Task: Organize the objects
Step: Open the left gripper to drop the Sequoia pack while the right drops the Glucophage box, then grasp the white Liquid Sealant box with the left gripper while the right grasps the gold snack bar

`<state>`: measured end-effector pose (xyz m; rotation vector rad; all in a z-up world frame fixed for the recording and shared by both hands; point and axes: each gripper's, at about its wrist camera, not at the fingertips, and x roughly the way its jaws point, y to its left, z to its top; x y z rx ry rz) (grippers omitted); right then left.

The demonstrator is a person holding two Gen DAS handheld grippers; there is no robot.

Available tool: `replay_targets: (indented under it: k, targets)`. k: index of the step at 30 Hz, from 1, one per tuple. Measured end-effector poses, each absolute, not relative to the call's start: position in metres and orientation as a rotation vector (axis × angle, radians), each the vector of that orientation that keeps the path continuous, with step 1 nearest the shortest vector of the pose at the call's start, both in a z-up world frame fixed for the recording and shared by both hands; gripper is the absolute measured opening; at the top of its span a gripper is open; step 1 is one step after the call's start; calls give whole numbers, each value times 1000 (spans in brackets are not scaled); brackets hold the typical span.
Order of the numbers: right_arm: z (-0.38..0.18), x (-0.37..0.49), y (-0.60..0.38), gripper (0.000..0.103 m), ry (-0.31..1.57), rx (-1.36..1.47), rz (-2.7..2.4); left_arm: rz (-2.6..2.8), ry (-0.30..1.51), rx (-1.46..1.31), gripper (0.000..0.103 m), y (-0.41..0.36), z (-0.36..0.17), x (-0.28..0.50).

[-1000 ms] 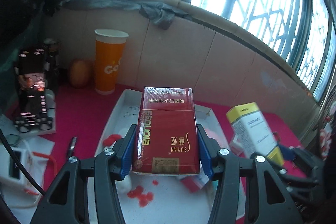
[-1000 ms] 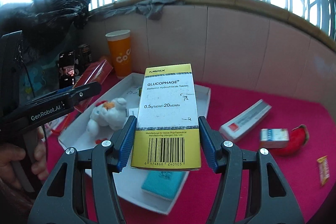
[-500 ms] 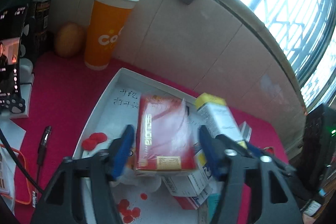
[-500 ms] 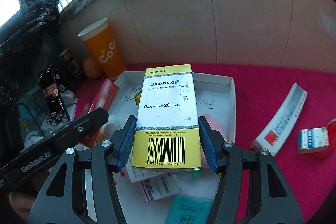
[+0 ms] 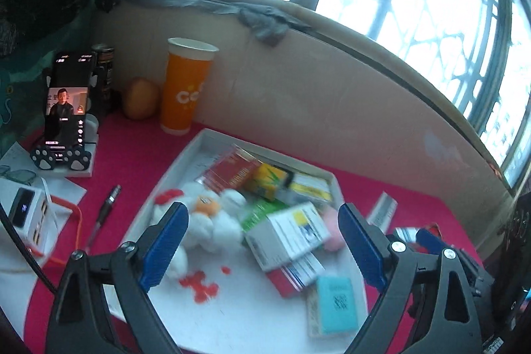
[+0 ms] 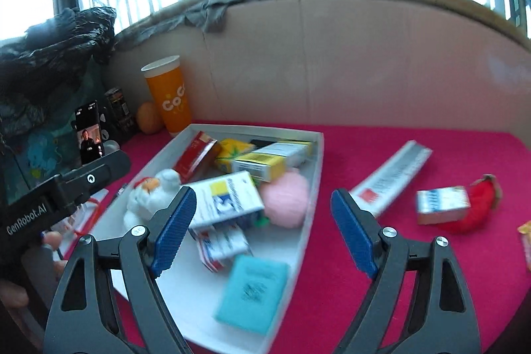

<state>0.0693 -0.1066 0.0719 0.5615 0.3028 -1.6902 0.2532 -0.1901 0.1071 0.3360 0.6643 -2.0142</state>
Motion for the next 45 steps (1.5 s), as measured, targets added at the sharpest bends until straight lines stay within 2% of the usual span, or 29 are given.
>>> replay_targets:
  k: [10, 27, 32, 36, 42, 45]
  targets:
    - [63, 36, -41, 84, 287, 569, -1792, -2151, 565, 462, 92, -146, 102, 210]
    - [38, -50, 24, 84, 186, 743, -1989, -2237, 558, 603, 92, -129, 84, 176]
    - [31, -73, 43, 84, 166, 777, -2037, -2281, 496, 674, 92, -121, 83, 152]
    - [27, -100, 61, 84, 144, 814, -2067, -2333, 427, 754, 92, -120, 88, 123]
    - [25, -166, 91, 84, 111, 924, -2142, -2419, 495, 787, 92, -138, 91, 86]
    - [24, -196, 95, 84, 165, 966, -2170, -2398, 489, 884, 92, -153, 92, 58]
